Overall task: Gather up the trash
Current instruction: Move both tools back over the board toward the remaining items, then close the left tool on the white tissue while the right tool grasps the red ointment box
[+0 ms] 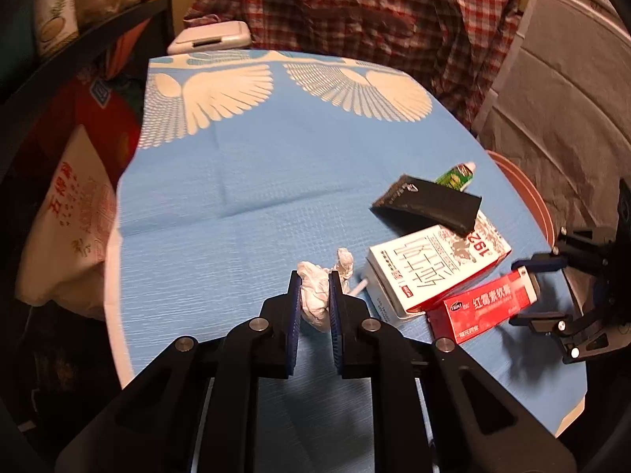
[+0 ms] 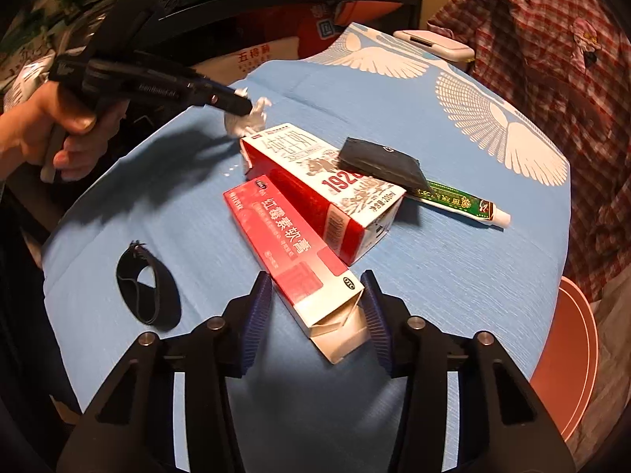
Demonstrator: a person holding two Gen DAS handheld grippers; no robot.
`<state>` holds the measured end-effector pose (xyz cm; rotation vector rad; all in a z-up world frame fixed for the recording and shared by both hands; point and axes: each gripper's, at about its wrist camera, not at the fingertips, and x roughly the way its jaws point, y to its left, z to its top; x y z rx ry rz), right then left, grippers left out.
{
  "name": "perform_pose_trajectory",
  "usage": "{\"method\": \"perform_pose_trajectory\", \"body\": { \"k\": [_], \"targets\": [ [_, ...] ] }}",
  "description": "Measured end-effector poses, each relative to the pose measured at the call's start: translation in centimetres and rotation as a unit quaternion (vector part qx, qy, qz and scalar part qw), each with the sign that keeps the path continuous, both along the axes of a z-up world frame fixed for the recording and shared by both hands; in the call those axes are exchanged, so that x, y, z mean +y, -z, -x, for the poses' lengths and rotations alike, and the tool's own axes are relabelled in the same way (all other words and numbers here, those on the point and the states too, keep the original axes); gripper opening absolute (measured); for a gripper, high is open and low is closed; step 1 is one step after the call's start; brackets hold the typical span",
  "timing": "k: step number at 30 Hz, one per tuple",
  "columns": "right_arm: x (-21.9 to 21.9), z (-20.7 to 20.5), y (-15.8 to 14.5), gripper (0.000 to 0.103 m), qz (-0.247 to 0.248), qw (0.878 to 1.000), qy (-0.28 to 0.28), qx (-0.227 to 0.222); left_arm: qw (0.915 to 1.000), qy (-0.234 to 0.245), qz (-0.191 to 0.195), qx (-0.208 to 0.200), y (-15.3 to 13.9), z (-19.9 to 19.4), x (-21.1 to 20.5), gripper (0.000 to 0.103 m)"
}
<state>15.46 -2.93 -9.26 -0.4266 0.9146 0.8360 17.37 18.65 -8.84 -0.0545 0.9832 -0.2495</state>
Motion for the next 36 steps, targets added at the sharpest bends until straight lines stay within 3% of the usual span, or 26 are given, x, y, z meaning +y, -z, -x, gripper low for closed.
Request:
{"method": "perform_pose_trajectory", "body": {
  "k": [7, 17, 36],
  "targets": [
    [-1.0, 0.8, -1.5, 0.042, -0.011, 1.0, 0.004, -0.01, 0.9991, -0.038, 0.002, -0.018, -1.5, 0.4, 1.8, 0.013],
    [-3.2, 1.3, -4.2, 0.04, -0.041, 0.998, 0.026, -0.029, 0.9974, -0.054, 0.005, -0.047, -4.0, 1.3, 1.5, 0.013],
    [-9.3, 0.1, -8.4, 0.04, -0.089, 0.984, 0.137, -0.07, 0.9935, -0.038, 0.02, -0.105, -8.5, 2.5, -3.8, 0.013]
  ]
}}
